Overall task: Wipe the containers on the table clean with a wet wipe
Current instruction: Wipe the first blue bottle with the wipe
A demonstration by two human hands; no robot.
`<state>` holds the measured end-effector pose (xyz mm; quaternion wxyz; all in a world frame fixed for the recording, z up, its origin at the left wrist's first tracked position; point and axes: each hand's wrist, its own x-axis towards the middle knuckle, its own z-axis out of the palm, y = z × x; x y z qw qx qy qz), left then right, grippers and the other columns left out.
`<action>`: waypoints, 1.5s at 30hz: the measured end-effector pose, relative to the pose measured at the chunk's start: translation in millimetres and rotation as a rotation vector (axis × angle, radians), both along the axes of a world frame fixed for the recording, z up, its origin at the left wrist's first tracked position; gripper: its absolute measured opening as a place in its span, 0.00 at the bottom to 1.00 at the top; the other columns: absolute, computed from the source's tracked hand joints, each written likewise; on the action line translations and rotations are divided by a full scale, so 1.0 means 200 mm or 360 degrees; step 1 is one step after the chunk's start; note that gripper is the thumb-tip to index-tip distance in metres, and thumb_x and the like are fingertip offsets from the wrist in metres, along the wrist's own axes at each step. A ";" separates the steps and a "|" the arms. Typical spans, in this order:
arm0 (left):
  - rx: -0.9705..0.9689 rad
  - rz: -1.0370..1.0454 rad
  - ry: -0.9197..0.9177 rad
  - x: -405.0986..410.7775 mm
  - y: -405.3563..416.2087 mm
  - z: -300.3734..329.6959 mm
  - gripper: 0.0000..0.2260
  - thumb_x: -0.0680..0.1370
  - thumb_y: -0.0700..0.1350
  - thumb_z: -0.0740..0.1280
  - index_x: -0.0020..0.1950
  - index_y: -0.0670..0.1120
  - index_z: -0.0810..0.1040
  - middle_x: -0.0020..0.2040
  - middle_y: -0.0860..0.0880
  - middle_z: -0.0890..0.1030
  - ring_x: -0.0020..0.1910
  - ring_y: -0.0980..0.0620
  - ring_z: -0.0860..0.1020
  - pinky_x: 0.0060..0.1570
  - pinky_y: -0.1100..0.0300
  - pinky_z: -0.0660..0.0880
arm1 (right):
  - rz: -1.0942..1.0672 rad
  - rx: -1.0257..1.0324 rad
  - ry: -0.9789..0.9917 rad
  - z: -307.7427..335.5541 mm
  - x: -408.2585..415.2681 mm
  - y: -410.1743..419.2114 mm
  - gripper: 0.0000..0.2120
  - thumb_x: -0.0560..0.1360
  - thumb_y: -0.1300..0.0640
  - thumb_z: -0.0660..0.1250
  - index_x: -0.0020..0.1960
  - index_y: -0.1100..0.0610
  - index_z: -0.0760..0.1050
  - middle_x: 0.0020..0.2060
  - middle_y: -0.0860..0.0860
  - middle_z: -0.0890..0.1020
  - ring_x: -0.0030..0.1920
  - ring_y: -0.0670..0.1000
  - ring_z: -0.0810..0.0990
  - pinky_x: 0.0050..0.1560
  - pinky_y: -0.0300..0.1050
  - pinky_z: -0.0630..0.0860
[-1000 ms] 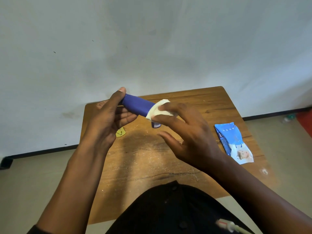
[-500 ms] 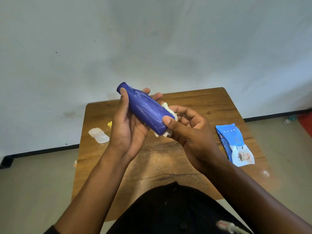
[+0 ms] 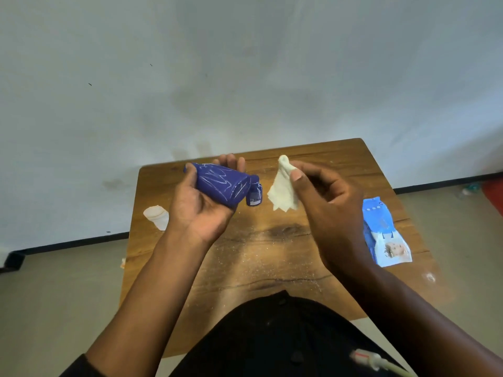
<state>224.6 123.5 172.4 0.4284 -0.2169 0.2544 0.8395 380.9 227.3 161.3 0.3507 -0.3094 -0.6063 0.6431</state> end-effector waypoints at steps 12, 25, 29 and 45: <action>0.0032 0.0033 -0.0128 0.09 0.05 0.08 0.24 0.85 0.57 0.60 0.70 0.39 0.74 0.52 0.42 0.84 0.54 0.39 0.85 0.51 0.46 0.81 | 0.0182 0.1555 -0.0003 -0.09 -0.09 -0.12 0.06 0.76 0.67 0.75 0.52 0.63 0.86 0.48 0.56 0.85 0.48 0.52 0.82 0.46 0.46 0.78; 0.0074 0.0048 -0.0144 0.12 0.07 0.07 0.26 0.84 0.59 0.61 0.72 0.40 0.72 0.46 0.42 0.80 0.53 0.41 0.85 0.58 0.48 0.80 | 0.0180 0.1723 0.0001 -0.07 -0.07 -0.10 0.06 0.75 0.69 0.75 0.52 0.64 0.86 0.48 0.59 0.84 0.47 0.56 0.82 0.45 0.51 0.78; 0.0162 0.0025 -0.0140 0.13 0.07 0.07 0.27 0.84 0.60 0.60 0.73 0.40 0.71 0.48 0.43 0.80 0.52 0.40 0.85 0.55 0.46 0.81 | 0.0146 0.1667 0.0013 -0.07 -0.08 -0.08 0.06 0.75 0.68 0.75 0.52 0.63 0.86 0.48 0.58 0.85 0.48 0.53 0.82 0.48 0.44 0.78; 0.0205 0.0030 -0.0144 0.15 0.05 0.10 0.25 0.84 0.59 0.60 0.69 0.39 0.70 0.48 0.43 0.80 0.57 0.46 0.82 0.46 0.44 0.81 | -0.0094 0.1597 0.0008 -0.05 -0.05 -0.06 0.06 0.77 0.65 0.76 0.54 0.62 0.86 0.50 0.55 0.89 0.52 0.49 0.86 0.51 0.43 0.82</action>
